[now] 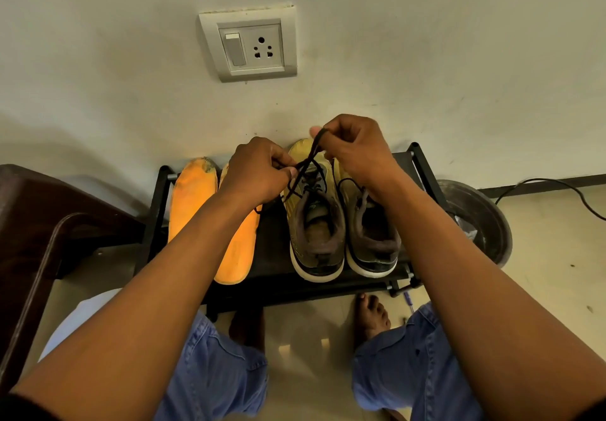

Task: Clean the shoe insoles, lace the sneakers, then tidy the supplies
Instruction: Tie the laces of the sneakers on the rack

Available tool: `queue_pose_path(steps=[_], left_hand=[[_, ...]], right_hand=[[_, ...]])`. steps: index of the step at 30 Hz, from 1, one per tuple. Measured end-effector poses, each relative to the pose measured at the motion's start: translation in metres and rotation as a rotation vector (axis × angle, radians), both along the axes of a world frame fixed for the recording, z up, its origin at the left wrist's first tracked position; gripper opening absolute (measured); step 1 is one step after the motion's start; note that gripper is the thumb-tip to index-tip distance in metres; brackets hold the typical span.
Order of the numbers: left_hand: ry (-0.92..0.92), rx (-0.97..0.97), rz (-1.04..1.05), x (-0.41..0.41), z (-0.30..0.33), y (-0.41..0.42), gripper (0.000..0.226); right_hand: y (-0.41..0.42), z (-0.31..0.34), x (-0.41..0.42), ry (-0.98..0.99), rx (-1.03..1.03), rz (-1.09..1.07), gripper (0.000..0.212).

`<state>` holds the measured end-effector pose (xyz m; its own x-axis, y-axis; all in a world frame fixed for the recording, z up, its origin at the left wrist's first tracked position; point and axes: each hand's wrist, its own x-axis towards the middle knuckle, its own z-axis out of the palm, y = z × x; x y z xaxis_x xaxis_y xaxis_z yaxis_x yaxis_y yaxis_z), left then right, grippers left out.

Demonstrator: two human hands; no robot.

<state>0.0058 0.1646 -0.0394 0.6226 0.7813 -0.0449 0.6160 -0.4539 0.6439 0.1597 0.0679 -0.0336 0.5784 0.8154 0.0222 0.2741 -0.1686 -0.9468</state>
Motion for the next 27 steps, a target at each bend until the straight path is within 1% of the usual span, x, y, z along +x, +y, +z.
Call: queue_pose_path(steps=[2, 5, 8, 10, 11, 14, 16, 19, 21, 24, 25, 27], left_hand=[[0.039, 0.01, 0.0, -0.001, -0.003, 0.001, 0.012], [0.091, 0.027, -0.001, -0.003, -0.007, 0.003, 0.012], [0.134, 0.028, -0.002, -0.003, -0.008, 0.003, 0.012], [0.15, 0.027, 0.004, -0.003, -0.009, 0.003, 0.012], [0.154, 0.028, 0.009, -0.003, -0.009, 0.003, 0.012], [0.152, 0.029, 0.016, -0.003, -0.009, 0.003, 0.012], [0.152, 0.033, 0.021, -0.003, -0.009, 0.003, 0.012], [0.163, 0.043, 0.026, -0.003, -0.01, 0.004, 0.013], [0.18, 0.054, 0.03, -0.003, -0.011, 0.005, 0.012], [0.204, 0.072, 0.05, -0.005, -0.012, 0.005, 0.011], [0.213, 0.078, 0.057, -0.005, -0.012, 0.005, 0.011], [0.227, 0.086, 0.063, -0.005, -0.012, 0.005, 0.011]], right_hand=[[-0.003, 0.008, 0.003, 0.148, 0.038, -0.104, 0.03], [-0.007, 0.011, 0.01, 0.345, 0.079, -0.245, 0.029], [-0.01, 0.012, 0.017, 0.427, 0.071, -0.379, 0.022], [-0.011, 0.01, 0.02, 0.407, 0.053, -0.468, 0.017], [-0.01, 0.008, 0.023, 0.39, 0.036, -0.516, 0.018], [-0.012, 0.004, 0.027, 0.34, -0.024, -0.612, 0.047], [-0.014, 0.005, 0.027, 0.221, -0.066, -0.617, 0.058], [-0.015, 0.007, 0.024, 0.045, -0.089, -0.601, 0.057], [-0.014, 0.006, 0.023, 0.083, -0.033, -0.606, 0.05], [-0.015, 0.006, 0.026, 0.246, 0.045, -0.676, 0.04], [-0.016, 0.007, 0.028, 0.255, 0.045, -0.7, 0.04], [-0.019, 0.009, 0.031, 0.201, 0.008, -0.735, 0.043]])
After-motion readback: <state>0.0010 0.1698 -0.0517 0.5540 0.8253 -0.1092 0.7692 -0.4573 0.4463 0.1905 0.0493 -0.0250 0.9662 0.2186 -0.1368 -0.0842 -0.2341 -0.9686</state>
